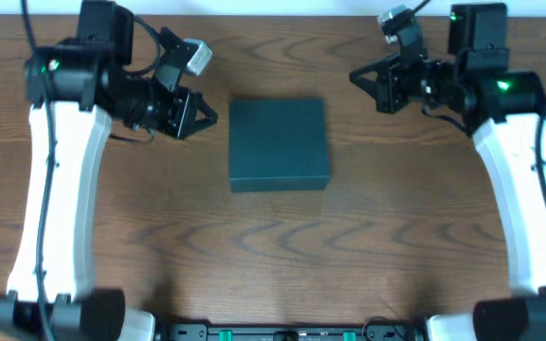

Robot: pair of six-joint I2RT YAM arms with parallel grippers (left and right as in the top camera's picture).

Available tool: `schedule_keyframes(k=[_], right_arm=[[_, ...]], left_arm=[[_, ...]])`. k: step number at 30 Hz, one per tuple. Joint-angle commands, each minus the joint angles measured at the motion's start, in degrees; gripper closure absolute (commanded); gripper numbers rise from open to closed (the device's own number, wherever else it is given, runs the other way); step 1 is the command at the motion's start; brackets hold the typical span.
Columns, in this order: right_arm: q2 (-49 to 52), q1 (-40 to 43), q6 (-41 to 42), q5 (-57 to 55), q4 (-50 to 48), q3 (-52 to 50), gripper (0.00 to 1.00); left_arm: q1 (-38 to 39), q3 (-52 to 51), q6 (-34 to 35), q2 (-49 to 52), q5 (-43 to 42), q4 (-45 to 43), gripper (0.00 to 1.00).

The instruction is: Pack container

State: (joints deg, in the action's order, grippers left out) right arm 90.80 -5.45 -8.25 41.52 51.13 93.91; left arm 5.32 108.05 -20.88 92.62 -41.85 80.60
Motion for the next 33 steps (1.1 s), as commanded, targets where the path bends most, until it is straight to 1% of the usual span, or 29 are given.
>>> schedule_keyframes(k=[1, 3, 7, 10, 13, 15, 18, 20, 25, 29, 33], right_arm=[[-2.36, 0.13, -1.27, 0.33, 4.37, 0.11, 0.99], [-3.3, 0.11, -1.42, 0.35, 9.25, 0.09, 0.99], [-4.83, -0.31, -7.89, 3.1, 18.91, -0.44, 0.98], [-7.37, -1.38, -10.71, 3.45, 22.47, -2.95, 0.99], [-12.39, -1.49, -10.67, 3.48, 21.92, -8.85, 0.98], [-17.99, -1.36, -10.67, 3.45, 20.26, -15.34, 0.99], [-25.09, -1.33, -10.62, 3.48, 17.88, -23.17, 0.98], [-32.46, -1.31, -9.11, 3.48, 15.54, -30.99, 0.98], [-45.05, -1.31, -6.49, 2.93, 12.22, -43.47, 0.98], [-58.45, -1.31, -1.14, -1.42, 10.78, -54.9, 0.99], [-67.45, -1.33, 4.26, 0.09, 8.52, -61.24, 0.98]], left_arm=[[2.03, 0.35, -1.42, -4.07, 1.4, 1.55, 0.94], [3.91, -0.11, -1.44, -6.75, 1.66, 3.17, 0.94], [8.46, -1.6, -1.4, -12.2, 4.87, 6.16, 0.94], [11.21, -5.03, -1.27, -17.4, 5.14, 6.27, 0.94], [11.96, -11.37, 2.71, -24.68, 8.33, 4.61, 0.94], [11.96, -18.36, 4.37, -32.09, 9.35, 2.56, 0.94], [11.96, -26.56, 6.88, -40.83, 9.49, 0.44, 0.94], [11.96, -34.49, 9.64, -49.4, 9.46, -1.11, 0.94], [11.96, -45.75, 13.33, -62.14, 9.4, -1.46, 0.94], [11.96, -53.9, 18.14, -74.51, 9.38, -1.44, 0.94], [11.96, -58.71, 23.26, -84.06, 9.2, -1.14, 0.94]])
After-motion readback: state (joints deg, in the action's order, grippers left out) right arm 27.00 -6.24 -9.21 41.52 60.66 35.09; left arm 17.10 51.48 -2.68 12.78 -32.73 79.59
